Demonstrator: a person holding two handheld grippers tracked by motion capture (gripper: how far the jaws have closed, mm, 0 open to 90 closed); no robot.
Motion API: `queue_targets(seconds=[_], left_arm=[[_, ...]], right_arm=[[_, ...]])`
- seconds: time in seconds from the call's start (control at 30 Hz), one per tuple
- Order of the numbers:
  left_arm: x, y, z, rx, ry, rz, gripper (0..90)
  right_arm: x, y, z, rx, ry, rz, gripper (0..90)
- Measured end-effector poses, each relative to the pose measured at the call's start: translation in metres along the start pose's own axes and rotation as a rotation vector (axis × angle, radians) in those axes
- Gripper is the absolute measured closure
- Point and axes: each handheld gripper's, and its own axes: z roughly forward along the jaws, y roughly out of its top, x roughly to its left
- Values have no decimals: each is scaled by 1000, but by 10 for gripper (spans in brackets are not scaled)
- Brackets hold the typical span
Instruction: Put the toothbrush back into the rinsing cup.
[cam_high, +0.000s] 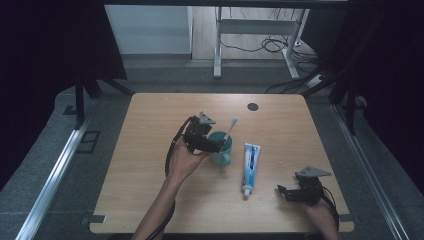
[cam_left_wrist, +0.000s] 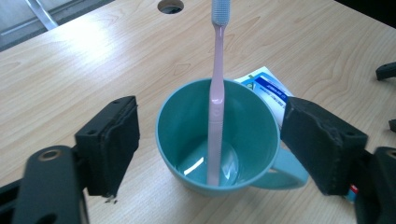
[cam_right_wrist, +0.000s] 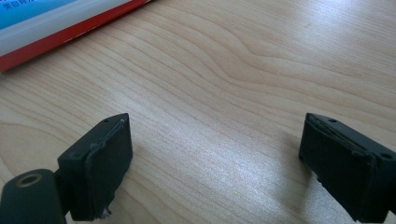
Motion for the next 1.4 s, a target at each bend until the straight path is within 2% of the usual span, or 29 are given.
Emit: queue_targets(seconds=[0.33,0.57,0.93,1.4], left_arm=[[0,-11,-9,17,-13,7,70],[-2,-18,-16,22,1,28,3],[-1,-34,-25,10,9,37,0],[6,-65,-33,-1,17,32,0]], right_arm=[[0,0,0,-1,0,1,94],[0,0,0,-1,0,0,94],[0,0,0,-1,0,0,94],[0,0,0,-1,0,0,94]])
